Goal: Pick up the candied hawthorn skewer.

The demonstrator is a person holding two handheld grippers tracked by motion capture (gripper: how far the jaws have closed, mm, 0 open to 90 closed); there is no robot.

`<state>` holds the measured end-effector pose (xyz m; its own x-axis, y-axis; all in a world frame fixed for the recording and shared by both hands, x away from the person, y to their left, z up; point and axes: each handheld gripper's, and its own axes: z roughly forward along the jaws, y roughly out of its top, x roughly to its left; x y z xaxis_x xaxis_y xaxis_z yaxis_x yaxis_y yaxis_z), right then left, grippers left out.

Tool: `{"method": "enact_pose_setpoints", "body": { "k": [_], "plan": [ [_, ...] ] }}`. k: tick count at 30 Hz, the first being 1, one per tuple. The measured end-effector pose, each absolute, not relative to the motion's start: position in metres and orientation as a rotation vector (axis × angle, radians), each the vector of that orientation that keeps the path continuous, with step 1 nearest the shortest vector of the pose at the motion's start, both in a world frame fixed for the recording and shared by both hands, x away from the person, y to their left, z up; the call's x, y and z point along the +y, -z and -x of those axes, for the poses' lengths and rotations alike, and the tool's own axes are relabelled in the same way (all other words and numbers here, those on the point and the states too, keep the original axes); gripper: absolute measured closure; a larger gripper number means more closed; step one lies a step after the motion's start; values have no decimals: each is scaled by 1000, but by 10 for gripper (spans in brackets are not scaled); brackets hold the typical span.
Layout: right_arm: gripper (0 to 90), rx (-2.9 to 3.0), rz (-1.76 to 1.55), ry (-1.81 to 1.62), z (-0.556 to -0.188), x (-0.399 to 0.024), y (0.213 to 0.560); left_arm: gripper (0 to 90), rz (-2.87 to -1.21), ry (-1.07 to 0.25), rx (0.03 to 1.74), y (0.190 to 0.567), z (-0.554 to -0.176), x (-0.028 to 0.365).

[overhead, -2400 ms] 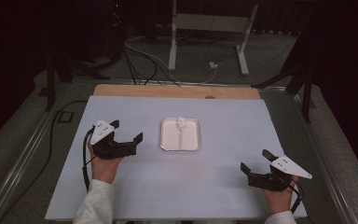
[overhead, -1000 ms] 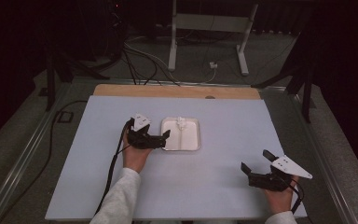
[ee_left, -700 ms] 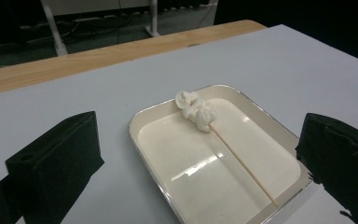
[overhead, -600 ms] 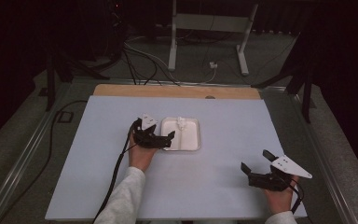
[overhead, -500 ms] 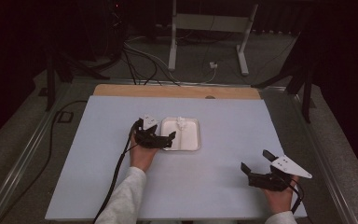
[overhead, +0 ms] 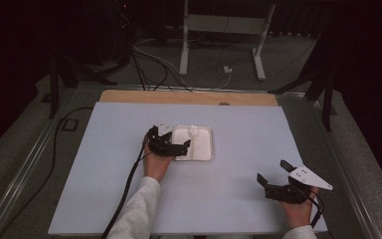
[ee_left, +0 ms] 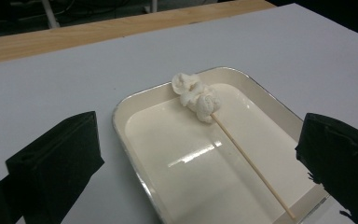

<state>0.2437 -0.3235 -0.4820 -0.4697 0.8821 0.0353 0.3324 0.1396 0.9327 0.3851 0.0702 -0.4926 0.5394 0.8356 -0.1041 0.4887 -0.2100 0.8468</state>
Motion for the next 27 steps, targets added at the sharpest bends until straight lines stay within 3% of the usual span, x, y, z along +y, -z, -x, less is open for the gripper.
{"method": "enact_pose_setpoints", "body": {
  "k": [13,27],
  "plan": [
    [0,1887,-1166,-1323,-244,-324,483,19,-1931,-418,1105,504,-391,48],
    [0,1895,-1164,-1318,-245,-324,483,103,-2045,-374,1099,514,-391,26]
  ]
}}
